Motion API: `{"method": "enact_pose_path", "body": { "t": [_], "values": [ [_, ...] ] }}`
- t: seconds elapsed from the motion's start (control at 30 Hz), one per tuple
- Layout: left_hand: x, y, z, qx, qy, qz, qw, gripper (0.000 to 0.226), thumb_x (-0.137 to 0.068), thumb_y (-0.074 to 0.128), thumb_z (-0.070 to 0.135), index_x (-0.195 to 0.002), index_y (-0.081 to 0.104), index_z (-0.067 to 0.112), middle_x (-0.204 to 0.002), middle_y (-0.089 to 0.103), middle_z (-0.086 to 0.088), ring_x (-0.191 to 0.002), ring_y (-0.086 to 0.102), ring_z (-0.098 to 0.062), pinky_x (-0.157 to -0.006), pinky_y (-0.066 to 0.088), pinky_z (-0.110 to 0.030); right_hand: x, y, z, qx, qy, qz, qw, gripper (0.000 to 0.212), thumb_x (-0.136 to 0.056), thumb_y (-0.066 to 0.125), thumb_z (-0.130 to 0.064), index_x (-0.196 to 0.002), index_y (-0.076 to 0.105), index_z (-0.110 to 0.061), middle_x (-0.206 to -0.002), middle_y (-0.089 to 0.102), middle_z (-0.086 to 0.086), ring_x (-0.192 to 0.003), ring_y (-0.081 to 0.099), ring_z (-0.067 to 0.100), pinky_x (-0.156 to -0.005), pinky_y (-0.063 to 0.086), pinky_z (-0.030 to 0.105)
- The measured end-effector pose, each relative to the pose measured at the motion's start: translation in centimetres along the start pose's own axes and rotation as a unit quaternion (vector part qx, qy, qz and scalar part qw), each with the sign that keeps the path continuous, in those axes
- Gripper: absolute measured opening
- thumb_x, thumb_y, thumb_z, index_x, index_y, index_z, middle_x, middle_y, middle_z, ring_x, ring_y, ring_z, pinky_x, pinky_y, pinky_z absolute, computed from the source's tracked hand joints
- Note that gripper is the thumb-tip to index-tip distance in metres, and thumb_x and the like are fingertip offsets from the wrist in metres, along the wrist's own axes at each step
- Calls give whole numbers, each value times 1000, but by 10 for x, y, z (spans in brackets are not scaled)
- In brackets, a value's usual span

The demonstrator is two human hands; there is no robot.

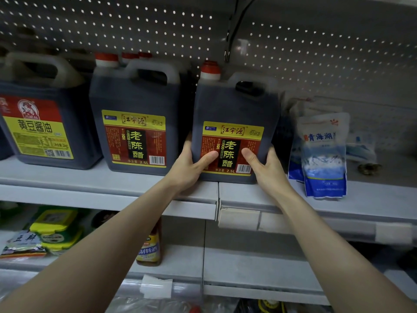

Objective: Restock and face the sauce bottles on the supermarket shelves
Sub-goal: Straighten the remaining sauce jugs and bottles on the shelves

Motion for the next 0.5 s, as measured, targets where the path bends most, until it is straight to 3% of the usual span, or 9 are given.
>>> {"method": "enact_pose_path", "body": {
  "t": [0.17,0.5],
  "values": [
    [-2,1,0,-2,-4,4,1000,55,-92,56,32,-139,31,19,-125,52,7,-113,52,-8,-85,45,-15,-2,1,1,22,15,2,1000,104,-62,54,-74,-148,28,-22,-147,44,2,-133,45,24,-107,41,51],
    [-6,2,-1,-10,-11,0,1000,56,-92,56,35,-140,31,18,-125,52,7,-115,52,-9,-96,42,-23,-8,2,3,9,4,6,1000,94,-67,55,-67,-146,31,-23,-143,48,-1,-130,48,21,-106,43,48]
  ]
}}
Point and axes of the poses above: each hand's wrist, its own x-axis away from the middle knuckle, its own y-axis out of the palm, z = x × y, the point moved 6 cm from there along -x, towards the middle knuckle
